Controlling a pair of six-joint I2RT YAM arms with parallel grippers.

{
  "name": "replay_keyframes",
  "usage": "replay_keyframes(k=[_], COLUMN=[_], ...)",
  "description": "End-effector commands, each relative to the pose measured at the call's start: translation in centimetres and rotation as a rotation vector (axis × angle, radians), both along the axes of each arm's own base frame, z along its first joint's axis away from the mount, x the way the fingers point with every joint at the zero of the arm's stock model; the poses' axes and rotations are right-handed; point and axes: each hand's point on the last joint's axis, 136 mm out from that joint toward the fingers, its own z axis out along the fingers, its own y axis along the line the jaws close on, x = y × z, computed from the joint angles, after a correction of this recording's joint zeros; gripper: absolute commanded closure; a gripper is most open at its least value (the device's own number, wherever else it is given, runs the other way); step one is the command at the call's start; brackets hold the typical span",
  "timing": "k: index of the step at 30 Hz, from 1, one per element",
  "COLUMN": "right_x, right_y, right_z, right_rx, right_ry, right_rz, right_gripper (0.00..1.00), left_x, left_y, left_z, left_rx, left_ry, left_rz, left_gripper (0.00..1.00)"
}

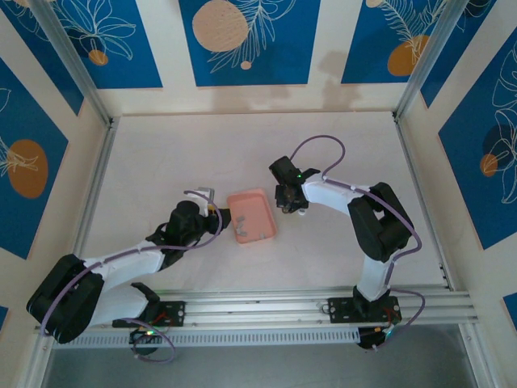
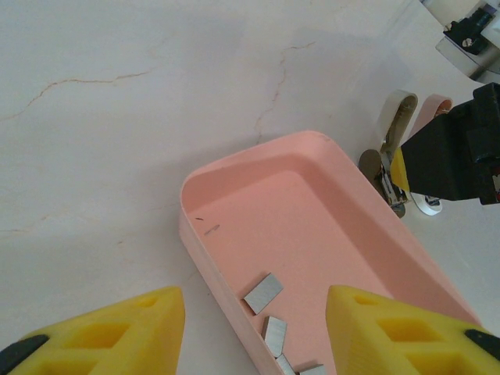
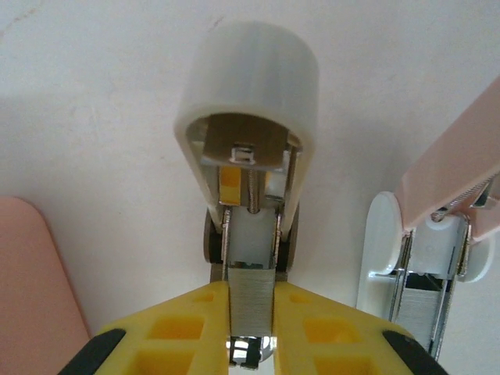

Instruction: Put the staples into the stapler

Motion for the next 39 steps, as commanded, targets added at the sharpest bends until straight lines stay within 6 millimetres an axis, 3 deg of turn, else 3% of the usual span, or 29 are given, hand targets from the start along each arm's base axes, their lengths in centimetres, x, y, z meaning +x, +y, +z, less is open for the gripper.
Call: replay_keyframes(k=[1,39], right_x=[0.0,-1.0], right_y=[0.6,-0.4], right_z=[1.5,-2.4], right_rx=[0.033,-0.051], right_ry=[-0.018,0.085], right_rz=[-0.003,-0.025], right_gripper=[0.81,0.78], left_x=[0.3,0.1], left_y=[0.4,0.6], left_z=[0.3,0.4], left_rx=[0.002,0.009], left_ry=[-0.028,-0.035], left_rz=[0.014,0.015], left_gripper=[0.49,0.49])
